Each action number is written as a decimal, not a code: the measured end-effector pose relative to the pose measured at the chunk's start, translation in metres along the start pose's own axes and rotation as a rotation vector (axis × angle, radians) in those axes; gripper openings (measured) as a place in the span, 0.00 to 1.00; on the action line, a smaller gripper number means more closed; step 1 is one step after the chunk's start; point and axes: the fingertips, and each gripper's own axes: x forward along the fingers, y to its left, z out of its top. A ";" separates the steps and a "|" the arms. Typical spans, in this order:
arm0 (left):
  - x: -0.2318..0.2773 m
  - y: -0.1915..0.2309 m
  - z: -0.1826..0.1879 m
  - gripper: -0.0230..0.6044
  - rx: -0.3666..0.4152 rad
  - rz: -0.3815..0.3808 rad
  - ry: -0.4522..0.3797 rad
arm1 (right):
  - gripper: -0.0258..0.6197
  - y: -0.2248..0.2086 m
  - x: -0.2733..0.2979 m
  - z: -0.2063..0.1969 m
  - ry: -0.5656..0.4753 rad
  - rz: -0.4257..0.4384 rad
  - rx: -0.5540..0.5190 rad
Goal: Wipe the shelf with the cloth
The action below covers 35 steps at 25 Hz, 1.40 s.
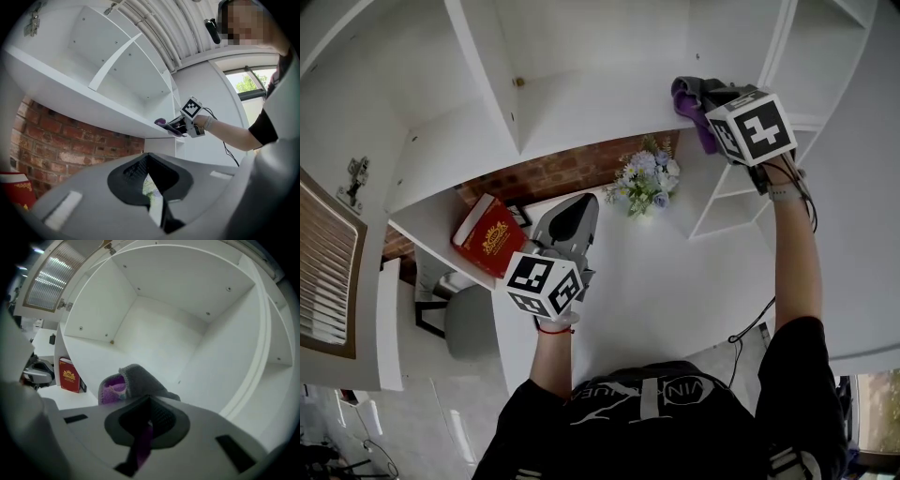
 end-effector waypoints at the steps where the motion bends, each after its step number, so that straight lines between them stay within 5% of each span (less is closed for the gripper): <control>1: 0.000 0.000 0.000 0.05 -0.001 -0.001 0.000 | 0.05 -0.006 -0.001 -0.005 0.004 -0.018 0.010; 4: -0.001 0.000 0.000 0.05 -0.001 0.000 0.000 | 0.05 -0.015 -0.002 -0.010 -0.028 -0.012 0.045; 10: 0.000 0.001 -0.002 0.05 -0.009 -0.003 0.001 | 0.06 -0.006 -0.011 -0.004 -0.204 0.173 0.174; 15: 0.007 -0.008 0.000 0.05 -0.006 -0.026 -0.006 | 0.23 0.001 -0.019 -0.001 -0.262 0.283 0.214; 17: 0.008 -0.010 -0.001 0.05 -0.006 -0.032 -0.004 | 0.37 0.008 -0.021 -0.003 -0.267 0.321 0.203; 27: 0.002 -0.009 0.000 0.05 -0.015 -0.019 -0.001 | 0.41 0.021 -0.021 -0.010 -0.229 0.314 0.021; 31: -0.001 -0.007 0.001 0.05 -0.027 -0.015 -0.001 | 0.41 0.029 -0.021 -0.015 -0.195 0.319 -0.145; 35: -0.003 -0.007 0.001 0.05 -0.018 -0.007 -0.001 | 0.40 0.037 -0.017 -0.019 -0.131 0.194 -0.367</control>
